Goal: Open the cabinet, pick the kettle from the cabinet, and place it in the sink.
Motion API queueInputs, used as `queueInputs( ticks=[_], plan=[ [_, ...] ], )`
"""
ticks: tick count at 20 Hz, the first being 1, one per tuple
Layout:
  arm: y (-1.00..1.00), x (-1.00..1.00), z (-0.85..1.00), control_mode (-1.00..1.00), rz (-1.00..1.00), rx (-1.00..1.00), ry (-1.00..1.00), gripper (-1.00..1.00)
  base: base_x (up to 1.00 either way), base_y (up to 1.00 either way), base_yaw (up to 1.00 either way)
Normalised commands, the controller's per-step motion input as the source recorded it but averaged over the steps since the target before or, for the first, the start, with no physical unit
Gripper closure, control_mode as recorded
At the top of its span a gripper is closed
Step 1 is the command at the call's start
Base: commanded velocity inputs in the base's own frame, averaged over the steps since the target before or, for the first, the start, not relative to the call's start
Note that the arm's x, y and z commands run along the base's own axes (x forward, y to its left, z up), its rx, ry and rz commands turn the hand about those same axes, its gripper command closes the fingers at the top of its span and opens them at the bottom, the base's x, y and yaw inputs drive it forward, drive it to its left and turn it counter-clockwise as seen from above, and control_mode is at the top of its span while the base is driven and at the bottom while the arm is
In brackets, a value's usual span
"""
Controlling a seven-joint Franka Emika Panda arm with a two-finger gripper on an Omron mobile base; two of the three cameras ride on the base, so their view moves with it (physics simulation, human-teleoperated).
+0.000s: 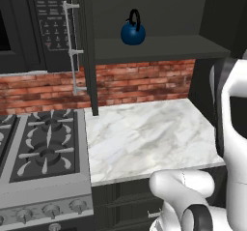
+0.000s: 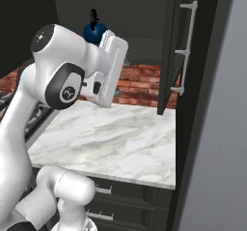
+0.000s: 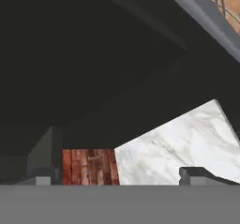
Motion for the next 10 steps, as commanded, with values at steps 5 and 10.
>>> queueInputs(
  ticks=[5,10],
  plan=[
    [0.49,-0.10,0.07,-1.00,0.44,-0.22,0.38,-1.00,0.00,0.00,0.00],
    [0.47,-0.01,0.13,-1.00,0.36,-0.30,0.31,-1.00,0.00,0.00,0.00]
  ],
)
